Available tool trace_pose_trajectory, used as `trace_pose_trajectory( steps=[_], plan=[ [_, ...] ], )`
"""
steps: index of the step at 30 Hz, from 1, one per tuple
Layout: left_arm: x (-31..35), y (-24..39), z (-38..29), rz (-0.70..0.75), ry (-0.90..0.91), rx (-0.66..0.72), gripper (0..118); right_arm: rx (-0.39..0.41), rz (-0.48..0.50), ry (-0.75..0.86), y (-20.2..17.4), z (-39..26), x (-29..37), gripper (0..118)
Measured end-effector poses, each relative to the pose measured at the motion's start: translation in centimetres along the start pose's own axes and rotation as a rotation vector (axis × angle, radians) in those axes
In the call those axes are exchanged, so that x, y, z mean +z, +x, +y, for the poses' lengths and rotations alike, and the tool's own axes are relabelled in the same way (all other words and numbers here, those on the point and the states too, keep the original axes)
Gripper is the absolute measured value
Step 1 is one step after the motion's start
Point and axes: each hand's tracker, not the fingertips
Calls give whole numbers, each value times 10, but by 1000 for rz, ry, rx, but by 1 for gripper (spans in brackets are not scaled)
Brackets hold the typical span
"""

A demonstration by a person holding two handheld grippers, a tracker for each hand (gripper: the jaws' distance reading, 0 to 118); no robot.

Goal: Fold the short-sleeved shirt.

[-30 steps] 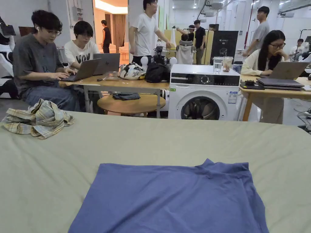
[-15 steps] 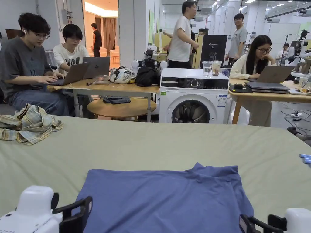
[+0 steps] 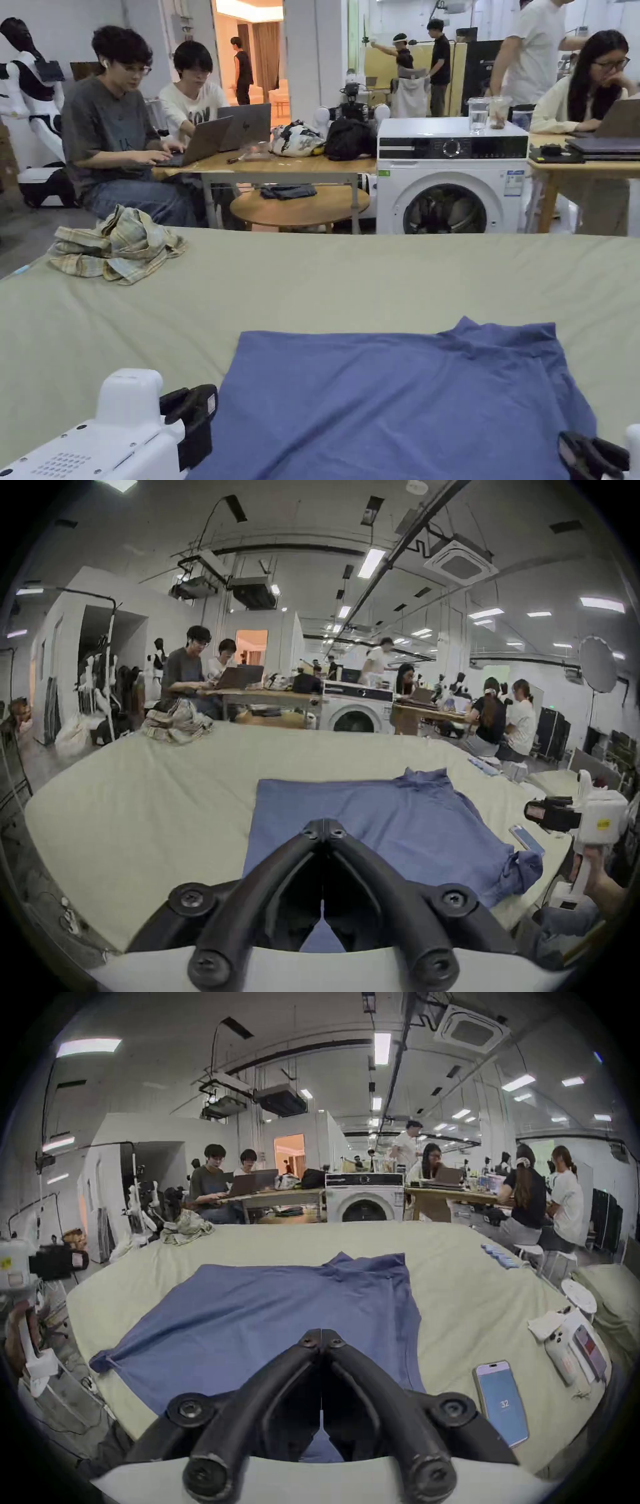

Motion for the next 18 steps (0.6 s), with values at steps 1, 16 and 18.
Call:
trace_pose_trajectory(
  steps=[1, 16, 18],
  plan=[
    [1, -11, -7, 21, -30, 2, 23, -19, 10, -5, 3, -1, 1, 0],
    [-30, -68, -128, 118, -443, 45, 39, -102, -31, -84, 36, -21, 24, 0],
    [-33, -62, -123, 100, -451, 32, 0, -112, -67, -99, 43, -24, 33, 0]
  ],
)
